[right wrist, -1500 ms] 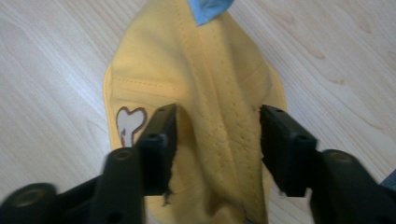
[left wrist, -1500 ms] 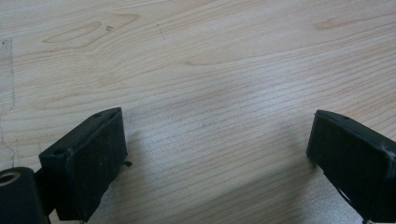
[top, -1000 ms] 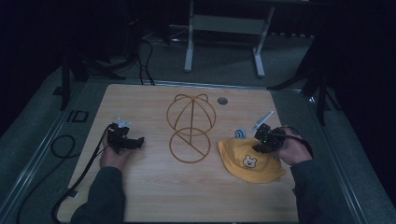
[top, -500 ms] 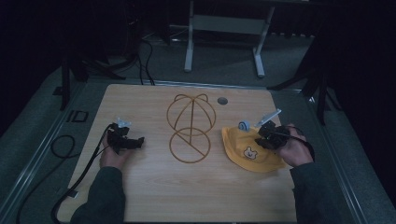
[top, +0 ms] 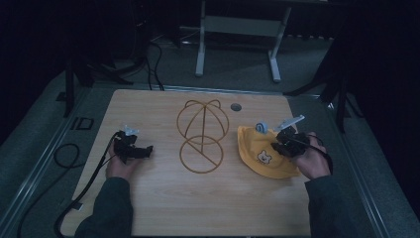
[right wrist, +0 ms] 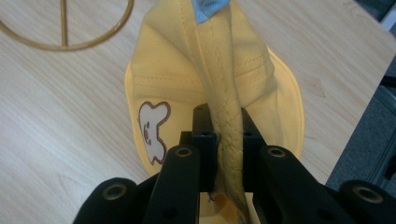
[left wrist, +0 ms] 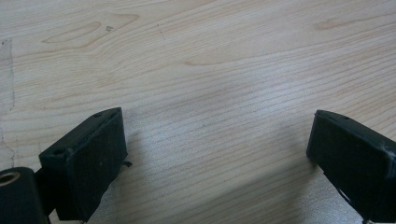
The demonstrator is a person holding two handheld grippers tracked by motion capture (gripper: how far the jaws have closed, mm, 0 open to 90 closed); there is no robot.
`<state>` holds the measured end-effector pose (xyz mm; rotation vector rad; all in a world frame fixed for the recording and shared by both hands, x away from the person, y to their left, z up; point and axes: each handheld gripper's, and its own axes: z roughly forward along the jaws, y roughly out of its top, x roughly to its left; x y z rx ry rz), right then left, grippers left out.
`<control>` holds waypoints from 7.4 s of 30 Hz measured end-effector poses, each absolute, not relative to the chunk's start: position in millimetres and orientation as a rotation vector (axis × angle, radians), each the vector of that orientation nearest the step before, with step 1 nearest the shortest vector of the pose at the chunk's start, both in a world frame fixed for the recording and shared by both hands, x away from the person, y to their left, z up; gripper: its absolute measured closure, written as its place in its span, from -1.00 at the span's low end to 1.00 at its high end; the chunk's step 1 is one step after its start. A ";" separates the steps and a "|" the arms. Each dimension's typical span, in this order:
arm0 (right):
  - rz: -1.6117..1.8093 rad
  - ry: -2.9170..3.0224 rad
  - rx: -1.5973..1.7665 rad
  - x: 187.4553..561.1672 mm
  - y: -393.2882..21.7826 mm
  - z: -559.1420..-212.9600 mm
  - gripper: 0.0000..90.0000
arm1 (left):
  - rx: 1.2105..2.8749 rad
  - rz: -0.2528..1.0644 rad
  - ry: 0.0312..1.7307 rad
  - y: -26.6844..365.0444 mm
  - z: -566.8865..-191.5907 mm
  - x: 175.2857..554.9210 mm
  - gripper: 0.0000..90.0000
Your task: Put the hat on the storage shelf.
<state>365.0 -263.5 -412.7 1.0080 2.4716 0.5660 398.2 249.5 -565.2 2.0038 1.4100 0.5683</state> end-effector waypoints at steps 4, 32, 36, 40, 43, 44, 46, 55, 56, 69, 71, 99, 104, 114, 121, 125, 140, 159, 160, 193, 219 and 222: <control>0.601 2.426 1.032 363.1 -261.4 -408.1 0.85 | 2.004 0.569 1.410 249.5 -565.2 398.2 -0.89; 0.897 2.209 1.093 357.5 -273.1 -385.5 0.85 | 2.004 0.568 1.409 249.5 -565.2 398.3 -0.89; 0.919 2.202 1.094 357.2 -274.0 -384.9 0.85 | 2.004 0.568 1.409 249.5 -565.2 398.2 -0.89; 0.956 2.198 1.085 357.3 -275.7 -384.2 0.85 | 2.004 0.568 1.409 249.5 -565.2 398.3 -0.89; 0.981 2.193 1.075 357.0 -276.2 -383.2 0.85 | 2.003 0.568 1.409 249.5 -565.2 398.3 -0.89; 0.986 2.185 1.077 356.8 -276.3 -382.4 0.85 | 2.004 0.568 1.408 249.5 -565.2 398.3 -0.89; 0.990 2.182 1.077 356.8 -276.4 -381.7 0.85 | 2.004 0.567 1.408 249.4 -565.2 398.4 -0.89; 1.026 2.160 1.045 355.4 -276.3 -376.0 0.85 | 2.007 0.567 1.407 249.6 -565.1 398.4 -0.89; 1.026 2.160 1.045 355.4 -276.3 -376.0 0.85 | 2.007 0.567 1.407 249.6 -565.1 398.4 -0.89; 1.096 2.144 1.011 351.9 -278.6 -367.1 0.85 | 2.005 0.567 1.408 249.4 -565.1 398.4 -0.89; 1.123 2.139 1.015 351.4 -279.8 -365.6 0.85 | 2.005 0.567 1.408 249.5 -565.1 398.4 -0.89; 1.280 2.163 0.948 349.7 -283.8 -344.3 0.86 | 2.005 0.565 1.407 249.2 -565.1 398.8 -0.89; 1.309 2.157 0.933 349.1 -284.0 -338.3 0.86 | 2.005 0.566 1.407 249.2 -565.2 398.8 -0.89; 1.339 2.157 0.899 348.4 -280.8 -330.6 0.86 | 2.005 0.565 1.407 249.2 -565.1 398.8 -0.89; 1.369 2.170 0.868 348.4 -278.5 -326.8 0.86 | 2.005 0.566 1.407 249.2 -565.2 398.8 -0.89; 1.383 2.172 0.858 348.2 -277.2 -323.7 0.86 | 2.005 0.566 1.407 249.2 -565.1 398.8 -0.89; 1.436 2.187 0.823 348.1 -272.6 -316.6 0.86 | 2.005 0.565 1.407 249.2 -565.1 398.9 -0.89; 1.473 2.223 0.756 349.7 -256.2 -309.0 0.86 | 2.007 0.566 1.405 249.0 -565.1 399.3 -0.89; 1.471 2.227 0.753 350.3 -254.8 -308.5 0.86 | 2.007 0.566 1.405 249.0 -565.1 399.4 -0.89; 1.433 2.335 0.660 380.6 -196.8 -294.2 0.84 | 2.010 0.566 1.402 249.0 -565.1 399.9 -0.89; 1.321 2.467 0.609 409.3 -128.4 -285.7 0.77 | 2.017 0.564 1.396 249.4 -564.8 400.2 -0.89; 1.316 2.477 0.605 410.8 -121.7 -284.0 0.76 | 2.017 0.564 1.396 249.4 -564.8 400.3 -0.89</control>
